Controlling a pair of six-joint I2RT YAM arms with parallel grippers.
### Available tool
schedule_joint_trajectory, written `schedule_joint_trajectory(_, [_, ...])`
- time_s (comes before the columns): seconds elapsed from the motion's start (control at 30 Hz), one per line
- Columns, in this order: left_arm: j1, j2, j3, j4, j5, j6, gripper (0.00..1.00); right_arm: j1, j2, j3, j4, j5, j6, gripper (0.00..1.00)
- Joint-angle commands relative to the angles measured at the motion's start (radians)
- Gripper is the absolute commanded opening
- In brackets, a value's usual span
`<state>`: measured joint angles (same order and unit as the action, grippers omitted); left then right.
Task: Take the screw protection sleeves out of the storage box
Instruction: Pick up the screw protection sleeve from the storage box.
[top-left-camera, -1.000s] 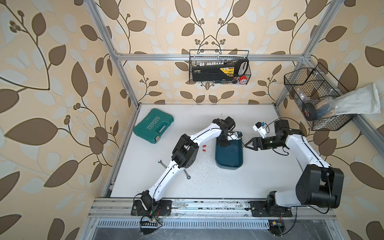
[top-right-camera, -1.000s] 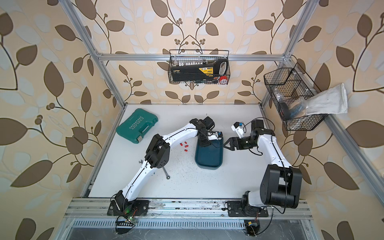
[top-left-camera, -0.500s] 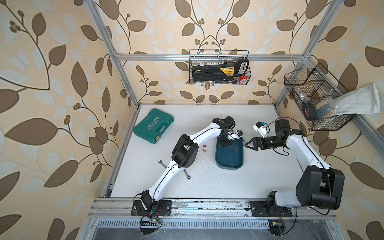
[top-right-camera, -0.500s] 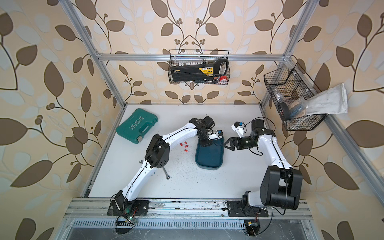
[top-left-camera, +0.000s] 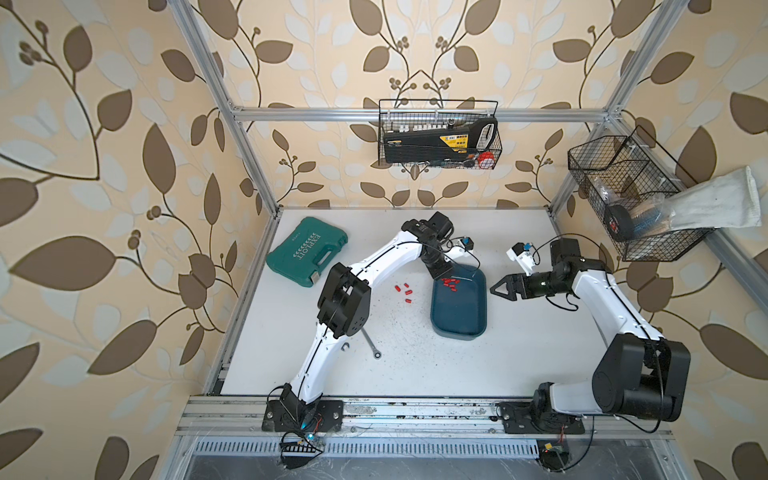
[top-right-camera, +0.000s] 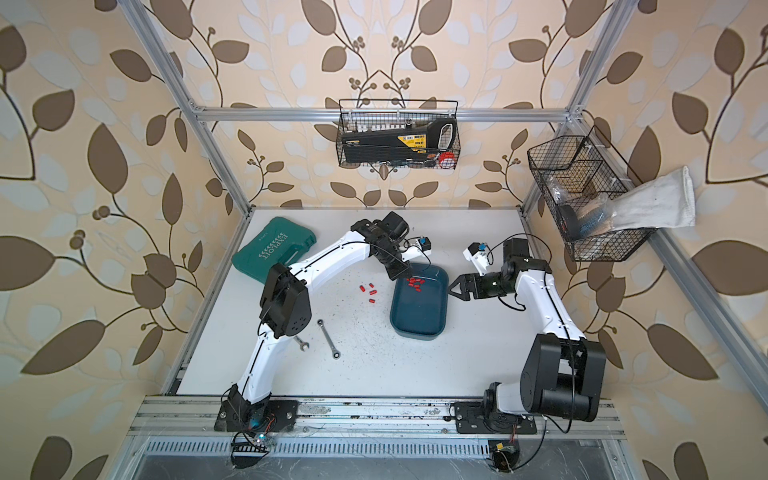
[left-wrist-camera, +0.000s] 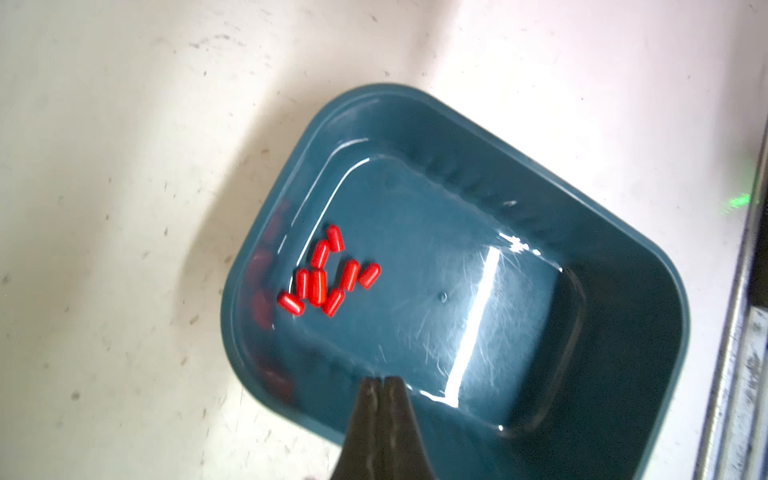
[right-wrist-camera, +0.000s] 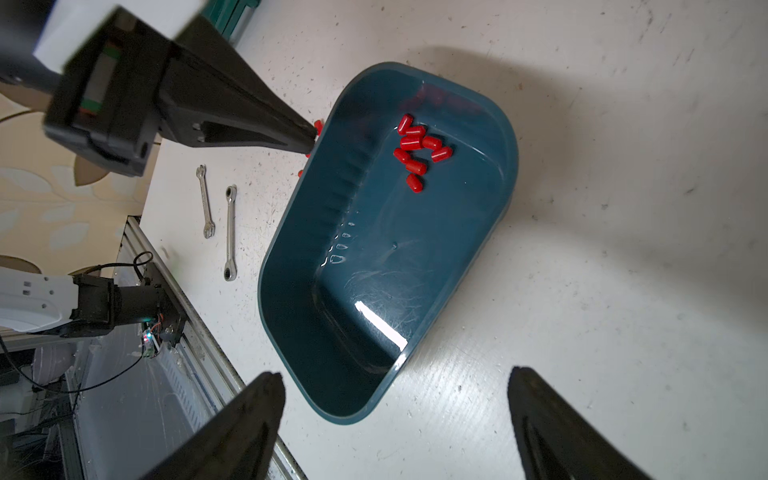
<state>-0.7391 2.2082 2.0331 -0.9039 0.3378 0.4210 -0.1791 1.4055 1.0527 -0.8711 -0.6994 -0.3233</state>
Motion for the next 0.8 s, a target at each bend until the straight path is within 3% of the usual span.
schedule_joint_trajectory(0.0, [0.034,-0.136,-0.114,0.033,0.017,0.021,0.00,0.007,-0.001,-0.005,-0.011,-0.011,-0.019,0.88])
schedule_joint_trajectory(0.1, [0.042,-0.171,-0.179,0.048,-0.004,0.039,0.00,0.036,0.000,0.008,-0.017,-0.012,-0.040,0.87])
schedule_joint_trajectory(0.2, [0.066,-0.201,-0.217,0.054,0.013,0.020,0.02,0.150,-0.021,0.005,0.042,0.126,-0.084,0.83])
schedule_joint_trajectory(0.33, [0.133,-0.256,-0.298,0.095,0.053,-0.012,0.32,0.333,0.023,0.018,0.153,0.321,-0.179,0.73])
schedule_joint_trajectory(0.47, [0.218,-0.317,-0.398,0.148,0.095,-0.036,0.58,0.418,0.169,0.076,0.229,0.424,-0.251,0.57])
schedule_joint_trajectory(0.6, [0.258,-0.367,-0.458,0.174,0.109,-0.042,0.70,0.439,0.326,0.155,0.244,0.475,-0.289,0.49])
schedule_joint_trajectory(0.77, [0.278,-0.393,-0.485,0.181,0.102,-0.036,0.76,0.460,0.455,0.222,0.252,0.495,-0.320,0.45])
